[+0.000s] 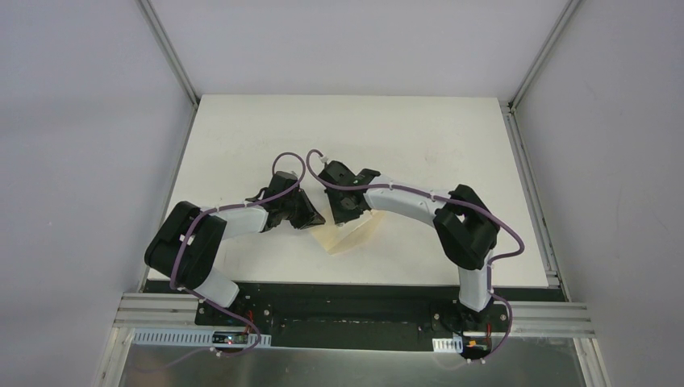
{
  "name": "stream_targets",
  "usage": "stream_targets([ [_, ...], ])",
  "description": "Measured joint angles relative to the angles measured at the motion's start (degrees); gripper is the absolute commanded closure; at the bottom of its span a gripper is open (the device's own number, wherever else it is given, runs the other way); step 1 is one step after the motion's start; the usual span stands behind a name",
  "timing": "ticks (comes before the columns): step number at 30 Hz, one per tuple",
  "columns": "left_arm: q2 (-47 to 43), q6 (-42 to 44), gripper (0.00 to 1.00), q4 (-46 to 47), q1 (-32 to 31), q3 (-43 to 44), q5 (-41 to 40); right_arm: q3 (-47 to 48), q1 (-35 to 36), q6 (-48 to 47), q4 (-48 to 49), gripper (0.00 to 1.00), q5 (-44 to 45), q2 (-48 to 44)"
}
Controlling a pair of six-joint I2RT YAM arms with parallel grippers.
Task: Place the letter into the envelope and seal it
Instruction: Paint the envelope at the center of the board.
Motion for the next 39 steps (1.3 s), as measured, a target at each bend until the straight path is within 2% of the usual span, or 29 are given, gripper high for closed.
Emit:
stream_targets([
  [12,0.2,-0.2,0.88,0.2,0.0,0.0,0.3,0.8,0.5,0.1,-0.2,1.00,0.0,0.5],
  [39,2.6,-0.2,0.89,3.0,0.3,0.3,2.0,5.0,-5.5,1.2,-1.6,1.00,-0.7,3.4],
])
